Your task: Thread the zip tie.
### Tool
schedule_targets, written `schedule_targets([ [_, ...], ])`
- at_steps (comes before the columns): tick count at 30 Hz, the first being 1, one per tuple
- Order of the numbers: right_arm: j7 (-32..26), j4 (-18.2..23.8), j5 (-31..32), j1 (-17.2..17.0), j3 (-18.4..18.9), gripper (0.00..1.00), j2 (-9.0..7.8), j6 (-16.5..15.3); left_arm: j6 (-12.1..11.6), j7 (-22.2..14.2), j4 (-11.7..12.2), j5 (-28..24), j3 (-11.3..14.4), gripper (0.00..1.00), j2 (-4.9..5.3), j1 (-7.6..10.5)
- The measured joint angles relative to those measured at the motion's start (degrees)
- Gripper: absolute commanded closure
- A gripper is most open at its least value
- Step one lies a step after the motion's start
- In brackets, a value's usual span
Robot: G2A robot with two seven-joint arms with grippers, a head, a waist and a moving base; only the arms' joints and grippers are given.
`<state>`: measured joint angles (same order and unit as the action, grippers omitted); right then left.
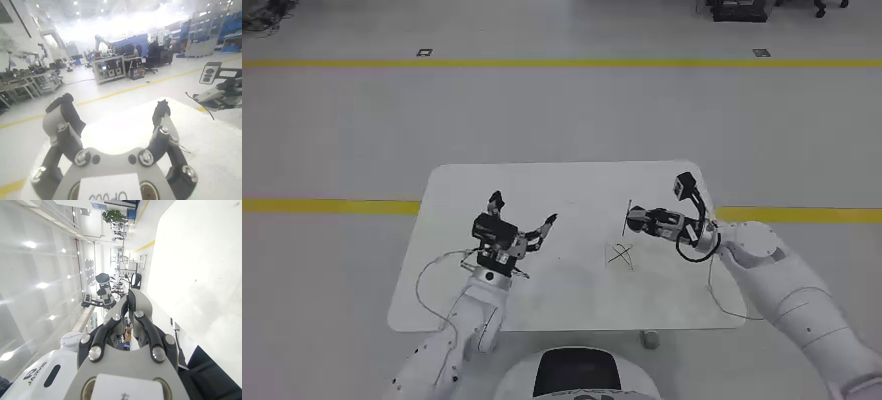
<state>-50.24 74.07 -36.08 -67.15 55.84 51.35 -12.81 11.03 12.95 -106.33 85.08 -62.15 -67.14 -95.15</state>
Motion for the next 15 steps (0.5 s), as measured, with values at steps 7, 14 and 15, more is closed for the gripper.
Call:
schedule_targets([
  [7,0.3,0.0,0.1,0.0,0.1,1.00,0.02,0.1,-0.1,0.1,0.0,-0.3,0.1,0.00,-0.02,0.04],
  [14,2.1,1.8,1.2,-1.2,0.5,1.00,0.34,0.6,2.6,-0.3,1.0,5.3,2.4,0.00,0.86,2.91],
  [15,2.1,1.8,1.3,-1.3,0.6,1.00,0.40,0.7,3.3,-0.3,1.5,5.0,3.5,0.00,1.34,3.97],
])
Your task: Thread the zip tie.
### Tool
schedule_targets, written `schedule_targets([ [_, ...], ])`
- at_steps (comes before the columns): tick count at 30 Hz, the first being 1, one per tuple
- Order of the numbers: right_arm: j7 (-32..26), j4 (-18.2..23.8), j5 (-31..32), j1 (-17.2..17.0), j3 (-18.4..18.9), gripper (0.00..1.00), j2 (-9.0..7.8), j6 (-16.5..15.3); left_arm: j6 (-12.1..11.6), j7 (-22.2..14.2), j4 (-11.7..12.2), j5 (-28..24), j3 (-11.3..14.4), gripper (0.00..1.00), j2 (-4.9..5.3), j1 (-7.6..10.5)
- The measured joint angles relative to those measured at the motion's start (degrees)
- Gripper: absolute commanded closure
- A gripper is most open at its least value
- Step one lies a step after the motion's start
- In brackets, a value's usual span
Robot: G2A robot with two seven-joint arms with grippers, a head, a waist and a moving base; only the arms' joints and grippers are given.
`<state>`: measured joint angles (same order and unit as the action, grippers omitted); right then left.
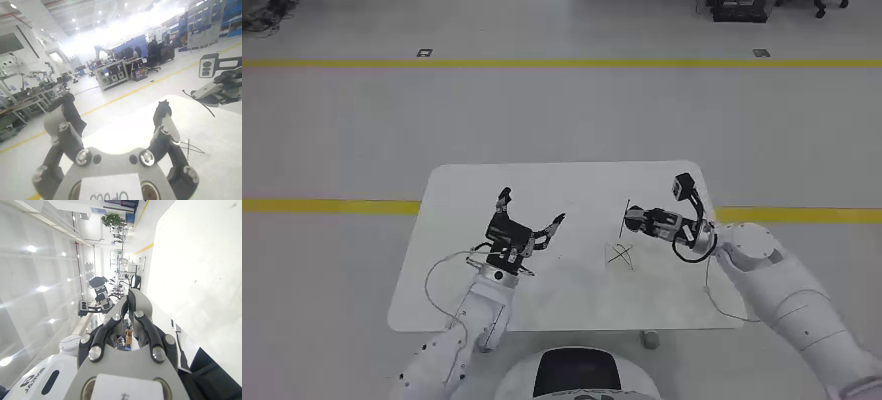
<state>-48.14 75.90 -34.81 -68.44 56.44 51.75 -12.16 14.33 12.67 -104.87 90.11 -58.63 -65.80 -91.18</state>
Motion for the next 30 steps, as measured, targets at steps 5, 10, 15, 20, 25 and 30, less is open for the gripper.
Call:
schedule_targets([
  [5,-0.2,-0.1,-0.9,-0.4,0.2,1.00,0.42,1.2,4.7,-0.6,1.8,-0.2,7.7,0.00,2.89,6.01],
  [10,-0.4,-0.1,-1.0,-0.4,0.5,1.00,0.60,1.7,5.2,-0.3,2.3,-0.2,10.8,0.00,4.36,8.69],
  [15,-0.4,-0.1,-1.0,-0.4,0.5,1.00,0.59,1.7,5.1,-0.3,2.3,-0.2,10.8,0.00,4.32,8.60],
  [20,1.7,0.6,-1.1,-1.1,1.0,1.00,0.84,2.3,2.6,0.3,4.3,-0.2,13.0,0.00,5.13,10.96],
  [25,2.8,-0.1,-2.1,-1.9,2.3,1.00,1.02,3.1,4.0,-3.3,8.4,-0.2,23.3,0.00,7.99,20.65],
  [30,1.6,-0.8,-4.7,-2.8,3.6,1.00,1.16,4.4,5.2,-8.0,10.0,-0.2,37.9,0.00,10.52,34.15],
])
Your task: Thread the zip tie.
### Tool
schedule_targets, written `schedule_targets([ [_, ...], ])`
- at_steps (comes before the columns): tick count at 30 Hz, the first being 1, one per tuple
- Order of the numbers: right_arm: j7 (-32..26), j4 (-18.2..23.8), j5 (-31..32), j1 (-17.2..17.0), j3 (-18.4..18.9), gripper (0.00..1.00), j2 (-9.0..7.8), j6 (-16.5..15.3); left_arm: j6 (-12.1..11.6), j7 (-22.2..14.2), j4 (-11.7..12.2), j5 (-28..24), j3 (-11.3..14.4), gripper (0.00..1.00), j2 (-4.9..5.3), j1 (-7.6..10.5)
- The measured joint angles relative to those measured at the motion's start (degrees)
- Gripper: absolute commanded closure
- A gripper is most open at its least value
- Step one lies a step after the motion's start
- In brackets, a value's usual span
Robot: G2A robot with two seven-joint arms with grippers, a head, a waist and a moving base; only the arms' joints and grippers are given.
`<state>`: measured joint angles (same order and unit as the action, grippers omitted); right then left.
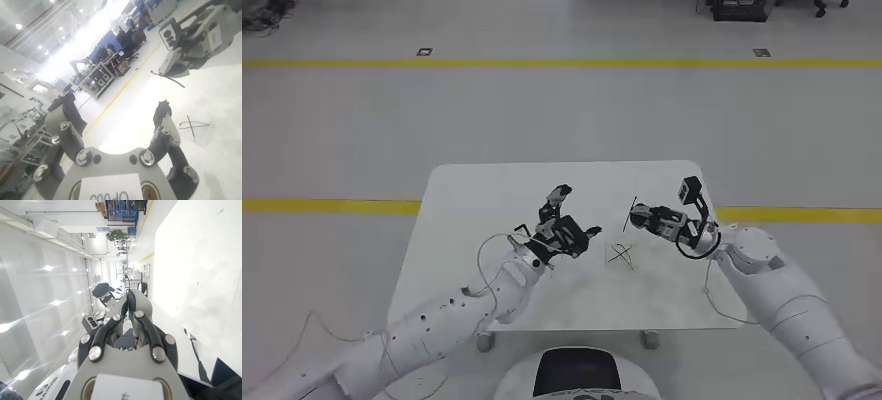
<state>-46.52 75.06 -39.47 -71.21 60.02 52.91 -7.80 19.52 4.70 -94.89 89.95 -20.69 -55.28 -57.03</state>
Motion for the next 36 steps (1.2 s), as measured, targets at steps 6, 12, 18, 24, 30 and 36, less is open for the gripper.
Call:
schedule_targets([
  [6,-0.1,-0.2,-0.1,0.0,0.1,1.00,0.01,0.2,0.0,0.1,0.1,0.0,2.8,0.00,0.23,2.05],
  [12,2.1,0.8,-0.2,-0.8,0.5,1.00,0.27,0.6,-0.9,0.4,1.5,0.0,5.9,0.00,0.46,5.55],
  [18,2.7,1.0,-1.3,-1.4,1.0,1.00,0.73,1.8,-2.5,-3.0,3.3,0.0,11.1,0.00,0.85,13.31],
  [24,3.1,0.9,-1.6,-1.4,1.2,1.00,0.81,2.1,-4.8,-3.1,3.4,0.0,10.9,0.00,0.97,14.80],
  [30,5.2,1.9,-1.6,-1.9,1.3,1.00,1.06,2.0,-6.5,-3.8,4.0,0.0,10.9,0.00,0.95,15.60],
  [36,10.5,3.9,-2.4,-2.5,1.2,1.00,1.93,2.7,-12.0,-5.8,3.5,0.0,10.9,0.00,0.81,18.08],
])
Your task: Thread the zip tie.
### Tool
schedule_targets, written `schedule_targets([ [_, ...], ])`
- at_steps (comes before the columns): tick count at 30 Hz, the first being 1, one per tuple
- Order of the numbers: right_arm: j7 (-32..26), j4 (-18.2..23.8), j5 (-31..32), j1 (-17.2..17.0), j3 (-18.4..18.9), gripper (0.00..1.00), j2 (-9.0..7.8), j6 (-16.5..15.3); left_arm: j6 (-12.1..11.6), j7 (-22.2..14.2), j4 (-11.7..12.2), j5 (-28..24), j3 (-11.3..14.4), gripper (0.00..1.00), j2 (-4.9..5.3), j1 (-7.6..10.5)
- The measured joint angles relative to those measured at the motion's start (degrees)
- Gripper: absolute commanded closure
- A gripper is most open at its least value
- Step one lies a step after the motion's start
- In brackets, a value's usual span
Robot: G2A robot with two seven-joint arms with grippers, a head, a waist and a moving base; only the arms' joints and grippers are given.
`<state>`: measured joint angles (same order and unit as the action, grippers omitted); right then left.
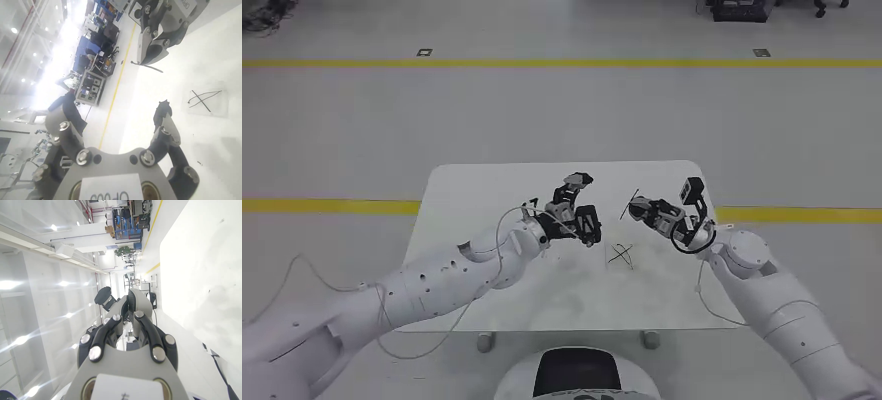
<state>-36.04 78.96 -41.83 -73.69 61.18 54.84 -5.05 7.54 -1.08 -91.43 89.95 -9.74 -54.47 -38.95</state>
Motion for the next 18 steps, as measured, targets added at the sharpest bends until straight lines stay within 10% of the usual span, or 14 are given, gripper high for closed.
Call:
schedule_targets([
  [4,1.3,0.3,-0.7,0.2,-0.2,1.00,0.38,1.3,-5.7,-0.8,-1.6,0.0,0.0,0.00,-0.02,1.88],
  [18,7.2,1.9,-2.9,-1.3,0.2,1.00,1.36,0.1,-7.7,-0.9,-0.7,0.0,0.0,0.00,-0.82,1.07],
])
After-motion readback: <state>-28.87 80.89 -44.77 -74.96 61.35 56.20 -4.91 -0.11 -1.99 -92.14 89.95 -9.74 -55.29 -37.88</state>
